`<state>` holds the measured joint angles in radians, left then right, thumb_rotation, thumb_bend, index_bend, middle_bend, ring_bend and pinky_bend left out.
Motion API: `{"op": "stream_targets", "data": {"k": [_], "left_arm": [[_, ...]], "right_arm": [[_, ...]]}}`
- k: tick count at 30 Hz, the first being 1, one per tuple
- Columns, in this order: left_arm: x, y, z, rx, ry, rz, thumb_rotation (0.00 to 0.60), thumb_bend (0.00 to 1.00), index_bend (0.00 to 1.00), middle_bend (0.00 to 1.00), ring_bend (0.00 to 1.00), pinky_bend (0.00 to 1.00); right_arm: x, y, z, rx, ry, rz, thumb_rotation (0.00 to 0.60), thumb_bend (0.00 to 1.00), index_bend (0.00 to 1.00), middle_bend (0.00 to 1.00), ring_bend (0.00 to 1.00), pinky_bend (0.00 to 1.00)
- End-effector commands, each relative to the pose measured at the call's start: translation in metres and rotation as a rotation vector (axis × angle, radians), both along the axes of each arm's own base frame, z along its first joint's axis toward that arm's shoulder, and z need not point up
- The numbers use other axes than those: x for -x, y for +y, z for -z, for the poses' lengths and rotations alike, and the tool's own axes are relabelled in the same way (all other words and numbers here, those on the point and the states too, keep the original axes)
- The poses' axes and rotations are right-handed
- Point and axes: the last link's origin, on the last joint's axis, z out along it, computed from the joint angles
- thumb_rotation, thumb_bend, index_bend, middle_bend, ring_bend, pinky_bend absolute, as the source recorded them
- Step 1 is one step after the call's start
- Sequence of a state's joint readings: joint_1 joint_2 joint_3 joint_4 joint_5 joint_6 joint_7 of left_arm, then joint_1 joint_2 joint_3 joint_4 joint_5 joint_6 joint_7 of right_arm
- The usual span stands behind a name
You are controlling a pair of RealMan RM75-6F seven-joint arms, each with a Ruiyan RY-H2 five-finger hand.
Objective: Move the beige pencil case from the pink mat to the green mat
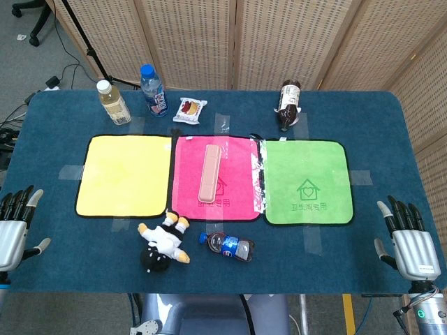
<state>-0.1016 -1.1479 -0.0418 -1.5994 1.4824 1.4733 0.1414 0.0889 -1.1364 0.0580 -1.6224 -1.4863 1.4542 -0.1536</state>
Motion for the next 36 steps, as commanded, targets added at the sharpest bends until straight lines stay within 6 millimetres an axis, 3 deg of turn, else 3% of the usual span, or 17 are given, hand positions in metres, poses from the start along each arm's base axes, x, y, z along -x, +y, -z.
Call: {"op": "stream_targets", "data": {"k": [1, 36], "left_arm": [[-0.0001, 0.0, 0.0001, 0.0, 0.001, 0.0, 0.6, 0.16, 0.0, 0.0, 0.0, 0.0], [-0.0045, -0.0011, -0.0003, 0.001, -0.013, 0.019, 0.6, 0.16, 0.0, 0.0, 0.0, 0.0]], "right_arm": [[0.0002, 0.0, 0.0, -0.001, 0.001, 0.001, 0.6, 0.47, 0.0, 0.0, 0.0, 0.0], [-0.0053, -0.0036, 0.0006, 0.012, -0.013, -0.055, 0.6, 0.47, 0.0, 0.0, 0.0, 0.0]]}}
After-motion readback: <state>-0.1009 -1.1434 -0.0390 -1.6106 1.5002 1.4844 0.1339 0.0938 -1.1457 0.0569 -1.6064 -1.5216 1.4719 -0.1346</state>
